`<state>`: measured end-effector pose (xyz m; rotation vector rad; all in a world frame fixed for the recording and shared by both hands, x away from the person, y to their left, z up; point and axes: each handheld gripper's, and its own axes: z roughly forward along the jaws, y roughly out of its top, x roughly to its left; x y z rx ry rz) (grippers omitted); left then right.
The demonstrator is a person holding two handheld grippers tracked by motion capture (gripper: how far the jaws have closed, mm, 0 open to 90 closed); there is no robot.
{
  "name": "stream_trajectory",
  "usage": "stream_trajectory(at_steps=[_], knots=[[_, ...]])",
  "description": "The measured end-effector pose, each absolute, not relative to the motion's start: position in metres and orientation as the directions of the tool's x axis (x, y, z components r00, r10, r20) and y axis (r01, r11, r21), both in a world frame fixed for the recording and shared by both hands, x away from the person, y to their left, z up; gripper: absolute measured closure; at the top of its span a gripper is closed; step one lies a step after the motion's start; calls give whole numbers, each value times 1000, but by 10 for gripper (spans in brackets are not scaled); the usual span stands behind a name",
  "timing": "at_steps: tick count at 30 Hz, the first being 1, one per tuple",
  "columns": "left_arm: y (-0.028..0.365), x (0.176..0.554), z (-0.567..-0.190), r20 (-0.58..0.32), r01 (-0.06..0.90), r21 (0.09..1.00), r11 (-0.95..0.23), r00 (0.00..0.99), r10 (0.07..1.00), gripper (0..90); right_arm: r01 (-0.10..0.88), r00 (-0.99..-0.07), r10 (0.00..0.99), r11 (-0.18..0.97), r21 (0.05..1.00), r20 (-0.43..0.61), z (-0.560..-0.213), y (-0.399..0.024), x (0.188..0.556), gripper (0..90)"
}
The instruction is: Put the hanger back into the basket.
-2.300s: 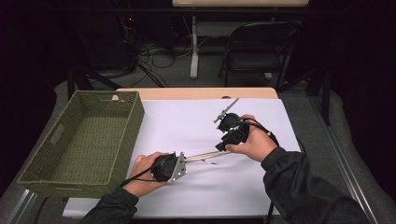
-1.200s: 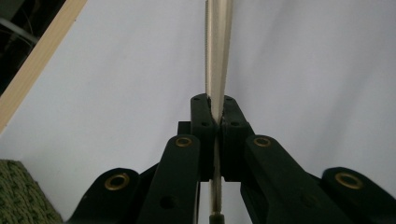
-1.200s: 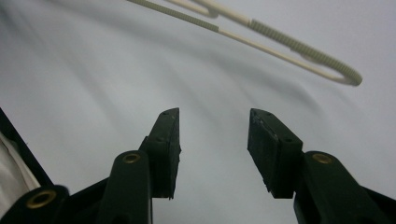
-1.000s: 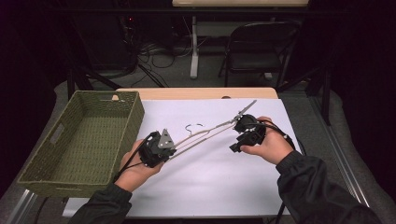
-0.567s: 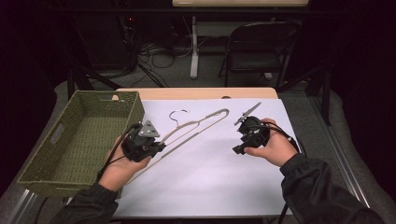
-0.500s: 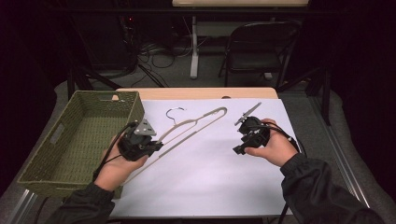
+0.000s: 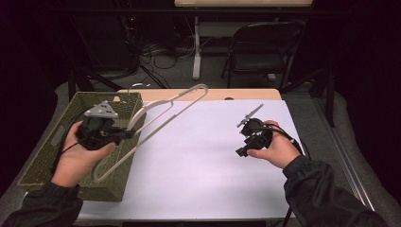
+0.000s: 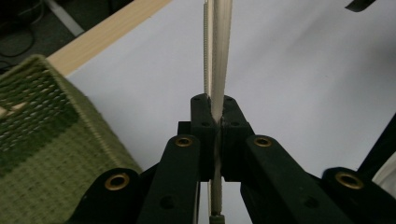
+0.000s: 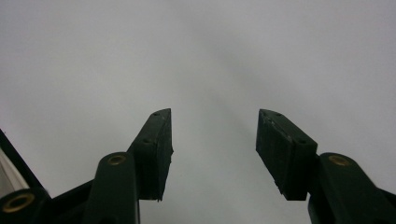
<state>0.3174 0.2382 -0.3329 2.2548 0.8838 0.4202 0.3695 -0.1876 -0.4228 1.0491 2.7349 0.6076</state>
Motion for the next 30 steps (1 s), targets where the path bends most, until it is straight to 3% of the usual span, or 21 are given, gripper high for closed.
stream_trajectory(at_steps=[11, 30], knots=[[305, 335, -323, 124, 486, 670, -562, 673, 729, 872, 613, -741, 672, 675, 410, 1, -428, -186, 371, 457], [397, 359, -360, 85, 565, 634, -528, 628, 774, 872, 623, -736, 677, 675, 395, 4, -435, -181, 374, 456]])
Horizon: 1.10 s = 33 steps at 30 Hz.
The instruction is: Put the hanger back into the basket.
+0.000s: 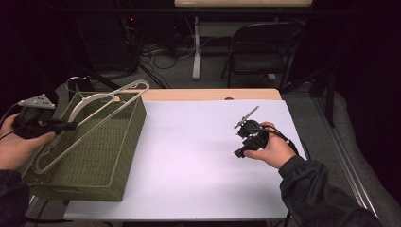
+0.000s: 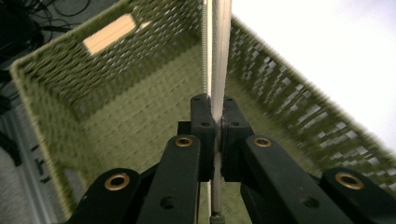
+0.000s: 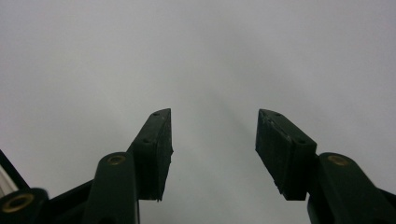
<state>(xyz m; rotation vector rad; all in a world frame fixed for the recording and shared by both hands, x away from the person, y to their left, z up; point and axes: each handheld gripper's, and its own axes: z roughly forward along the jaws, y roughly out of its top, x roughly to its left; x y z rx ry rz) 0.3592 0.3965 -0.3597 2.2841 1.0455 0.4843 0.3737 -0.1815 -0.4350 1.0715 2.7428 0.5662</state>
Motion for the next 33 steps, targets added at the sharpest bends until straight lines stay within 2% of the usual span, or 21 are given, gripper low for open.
stream_trajectory(at_steps=[11, 20, 21, 23, 27, 30, 33], knots=[[431, 360, -383, 63, 611, 616, -498, 592, 804, 872, 627, -734, 680, 674, 392, 5, -439, -181, 376, 456], [433, 366, -415, 37, 644, 580, -498, 591, 806, 872, 625, -733, 680, 672, 398, 3, -442, -179, 376, 456], [433, 367, -420, 23, 649, 582, -490, 590, 807, 871, 628, -736, 677, 683, 373, 0, -440, -179, 376, 456], [433, 369, -428, 11, 657, 579, -484, 587, 810, 871, 625, -732, 682, 669, 403, 2, -443, -179, 376, 456], [442, 368, -443, -33, 674, 586, -450, 574, 818, 870, 631, -733, 681, 680, 373, -2, -442, -180, 376, 456], [442, 369, -454, -12, 699, 538, -471, 565, 825, 871, 630, -734, 679, 680, 375, 0, -442, -180, 376, 456], [442, 370, -461, -41, 708, 534, -461, 567, 823, 869, 628, -733, 680, 676, 386, 3, -444, -180, 376, 455]])
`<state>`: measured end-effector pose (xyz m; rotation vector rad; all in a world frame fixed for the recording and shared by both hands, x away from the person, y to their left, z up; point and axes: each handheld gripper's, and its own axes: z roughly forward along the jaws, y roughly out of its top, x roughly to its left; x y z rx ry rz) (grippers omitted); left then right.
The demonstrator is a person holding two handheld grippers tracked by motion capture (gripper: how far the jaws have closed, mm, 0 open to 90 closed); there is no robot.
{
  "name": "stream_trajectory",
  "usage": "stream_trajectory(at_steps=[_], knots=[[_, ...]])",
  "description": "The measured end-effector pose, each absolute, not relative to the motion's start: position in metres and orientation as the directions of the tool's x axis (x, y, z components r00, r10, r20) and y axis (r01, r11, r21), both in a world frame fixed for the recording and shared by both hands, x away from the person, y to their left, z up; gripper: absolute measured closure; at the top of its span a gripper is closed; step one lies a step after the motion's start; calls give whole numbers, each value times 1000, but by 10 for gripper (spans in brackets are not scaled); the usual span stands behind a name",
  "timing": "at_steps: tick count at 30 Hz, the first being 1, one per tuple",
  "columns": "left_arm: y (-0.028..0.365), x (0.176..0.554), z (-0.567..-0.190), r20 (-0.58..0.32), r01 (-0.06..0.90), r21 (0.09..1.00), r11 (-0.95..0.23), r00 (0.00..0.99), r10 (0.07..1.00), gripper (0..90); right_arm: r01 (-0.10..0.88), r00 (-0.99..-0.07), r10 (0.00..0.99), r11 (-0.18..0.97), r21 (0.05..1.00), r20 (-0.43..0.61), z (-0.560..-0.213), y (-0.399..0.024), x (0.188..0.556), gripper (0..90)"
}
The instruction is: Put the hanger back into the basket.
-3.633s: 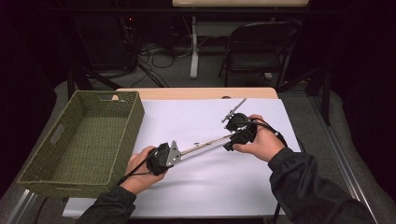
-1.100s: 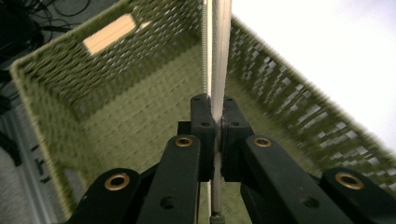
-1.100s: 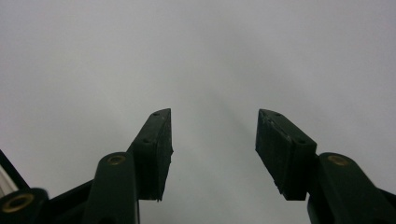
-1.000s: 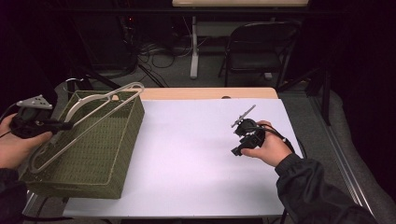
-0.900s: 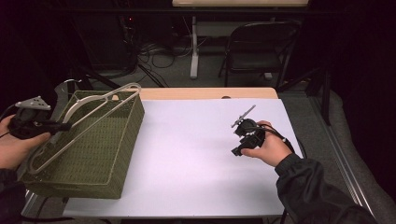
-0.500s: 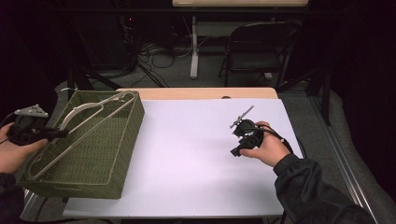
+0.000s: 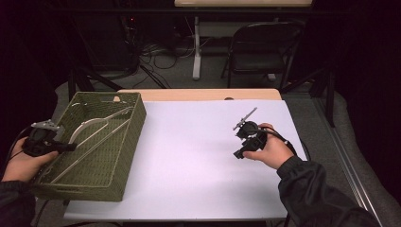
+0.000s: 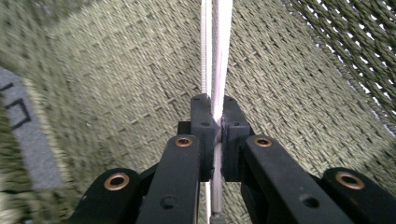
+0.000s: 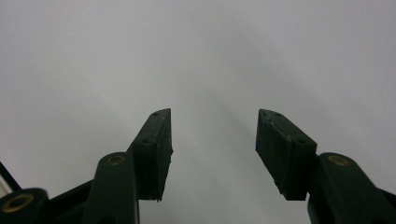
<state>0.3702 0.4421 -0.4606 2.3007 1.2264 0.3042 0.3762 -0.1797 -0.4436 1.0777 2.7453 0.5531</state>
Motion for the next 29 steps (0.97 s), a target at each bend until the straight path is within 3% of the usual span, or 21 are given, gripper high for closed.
stream_trajectory(at_steps=[5, 7, 9, 21, 26, 29], knots=[[441, 372, -465, -10, 731, 519, -444, 525, 851, 829, 633, -732, 681, 677, 376, 6, -445, -180, 376, 456], [444, 371, -462, 100, 721, 535, -440, 463, 881, 749, 634, -733, 680, 680, 369, 6, -445, -180, 376, 456], [447, 369, -459, 131, 721, 543, -431, 434, 891, 682, 634, -731, 682, 674, 378, 11, -447, -180, 376, 455], [441, 344, -441, 87, 676, 635, -373, 416, 905, 480, 635, -726, 687, 659, 403, 20, -449, -186, 370, 445], [414, 327, -432, 62, 639, 674, -371, 452, 890, 446, 628, -717, 697, 650, 427, -5, -447, -194, 357, 433], [401, 321, -430, 71, 610, 693, -386, 475, 877, 418, 613, -704, 710, 621, 488, -20, -449, -200, 351, 428]])
